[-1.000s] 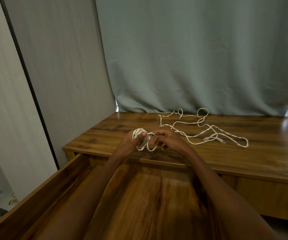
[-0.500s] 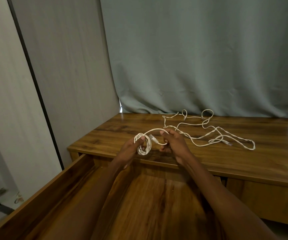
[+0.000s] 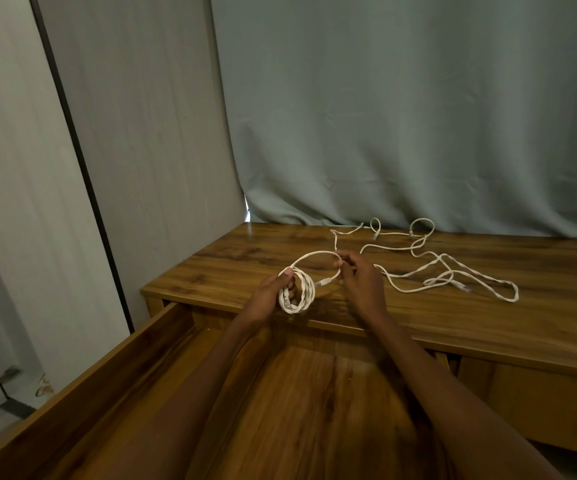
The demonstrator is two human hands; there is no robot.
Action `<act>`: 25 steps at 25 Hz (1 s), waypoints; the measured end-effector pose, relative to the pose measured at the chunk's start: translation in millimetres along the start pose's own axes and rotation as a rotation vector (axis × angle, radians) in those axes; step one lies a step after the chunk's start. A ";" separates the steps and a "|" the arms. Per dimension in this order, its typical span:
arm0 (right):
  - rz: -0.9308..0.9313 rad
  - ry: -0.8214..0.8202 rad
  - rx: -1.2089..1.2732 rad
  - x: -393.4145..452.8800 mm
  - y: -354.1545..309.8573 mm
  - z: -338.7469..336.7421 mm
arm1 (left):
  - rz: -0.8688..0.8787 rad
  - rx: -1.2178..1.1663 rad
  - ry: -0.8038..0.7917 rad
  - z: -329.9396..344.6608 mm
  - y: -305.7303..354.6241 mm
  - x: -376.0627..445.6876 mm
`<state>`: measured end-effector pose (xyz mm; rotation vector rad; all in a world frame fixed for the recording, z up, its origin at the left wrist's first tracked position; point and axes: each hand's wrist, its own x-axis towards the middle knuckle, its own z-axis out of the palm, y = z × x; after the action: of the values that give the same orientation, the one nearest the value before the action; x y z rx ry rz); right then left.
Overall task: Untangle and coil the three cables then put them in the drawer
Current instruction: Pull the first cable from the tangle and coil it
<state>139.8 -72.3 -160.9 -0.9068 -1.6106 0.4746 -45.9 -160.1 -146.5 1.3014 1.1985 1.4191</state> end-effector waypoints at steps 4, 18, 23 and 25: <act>0.076 -0.039 0.187 5.7 5.5 14.3 | -0.033 -0.088 -0.033 4.3 -0.1 -2.0; 0.029 0.075 -0.080 -2.4 17.1 24.2 | -0.002 -0.031 -0.040 18.8 -9.5 0.9; 0.259 -0.086 0.417 -3.0 10.7 23.5 | 0.028 0.116 0.045 16.5 -7.8 4.3; 0.278 -0.117 0.515 -4.0 8.6 20.1 | 0.026 0.136 0.046 16.4 -5.5 2.7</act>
<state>123.2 -66.6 -174.7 -0.7147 -1.3699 1.0970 -30.0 -154.8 -151.4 1.3879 1.3329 1.4129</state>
